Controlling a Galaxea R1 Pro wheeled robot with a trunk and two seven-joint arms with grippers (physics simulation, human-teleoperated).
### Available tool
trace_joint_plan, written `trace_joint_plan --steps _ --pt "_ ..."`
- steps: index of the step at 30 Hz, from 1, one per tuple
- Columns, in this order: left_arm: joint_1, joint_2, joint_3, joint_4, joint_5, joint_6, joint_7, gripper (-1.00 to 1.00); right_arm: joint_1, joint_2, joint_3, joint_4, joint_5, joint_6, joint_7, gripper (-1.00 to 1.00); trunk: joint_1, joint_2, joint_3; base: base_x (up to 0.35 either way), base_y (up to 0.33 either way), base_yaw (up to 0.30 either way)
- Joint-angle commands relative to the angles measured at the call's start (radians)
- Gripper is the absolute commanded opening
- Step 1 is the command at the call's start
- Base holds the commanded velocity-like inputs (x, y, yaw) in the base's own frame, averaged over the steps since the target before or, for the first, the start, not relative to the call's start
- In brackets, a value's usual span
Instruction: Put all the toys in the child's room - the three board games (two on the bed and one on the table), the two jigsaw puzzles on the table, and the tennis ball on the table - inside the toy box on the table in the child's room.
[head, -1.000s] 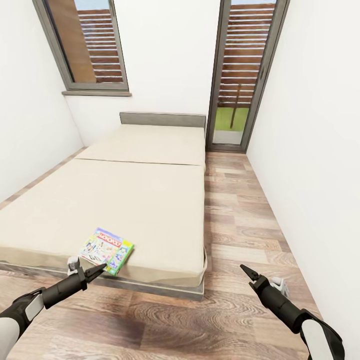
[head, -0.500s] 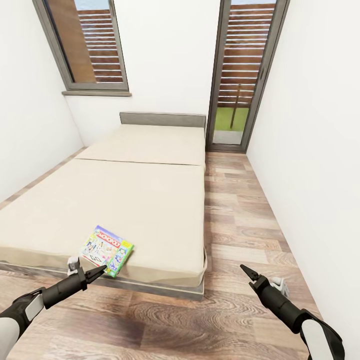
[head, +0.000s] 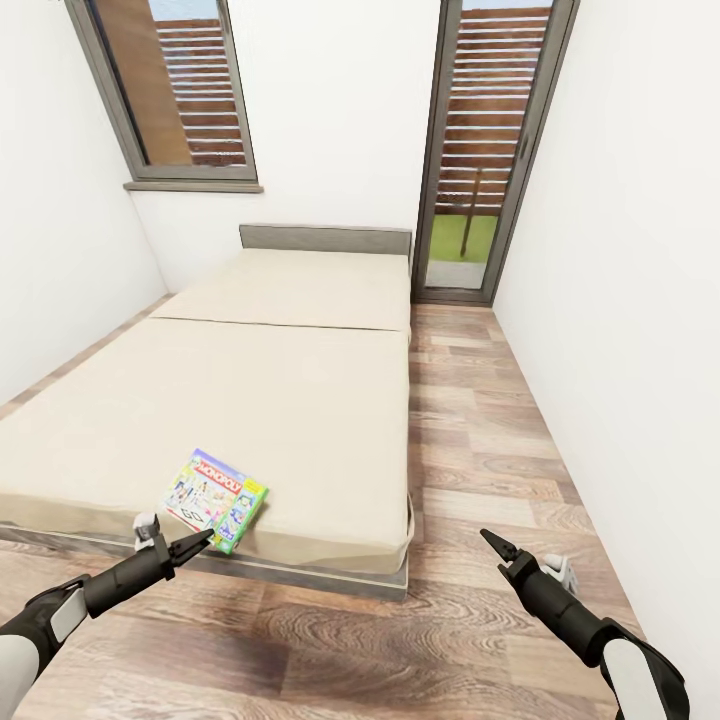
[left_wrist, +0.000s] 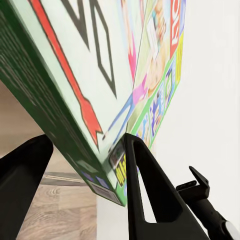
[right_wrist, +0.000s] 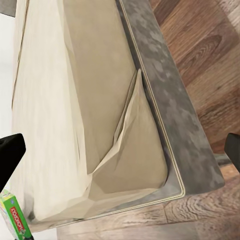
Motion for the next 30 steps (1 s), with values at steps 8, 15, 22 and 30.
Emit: trace_joint_plan --steps 8,15,22,30 --pt "0.0 0.0 -0.006 0.0 0.007 0.011 -0.004 -1.0 -0.001 0.001 -0.003 0.0 0.001 0.007 0.004 1.0 -0.031 0.056 0.024 0.0 0.0 0.0" --pt "0.0 0.001 -0.006 0.0 0.006 0.013 -0.007 -1.0 -0.001 0.001 -0.003 0.0 0.001 0.007 0.004 1.0 -0.058 0.105 0.046 0.0 0.0 0.0" --pt "0.0 0.013 -0.011 -0.001 0.0 0.056 -0.144 -1.0 -0.001 0.001 -0.003 0.0 0.002 0.006 0.001 1.0 -0.084 0.154 0.068 0.0 0.0 0.0" --pt "0.0 0.045 -0.14 -0.155 -0.011 0.23 -0.178 -1.0 -0.001 0.0 -0.009 -0.001 0.005 0.008 0.004 1.0 -0.115 0.21 0.093 0.0 0.0 0.0"
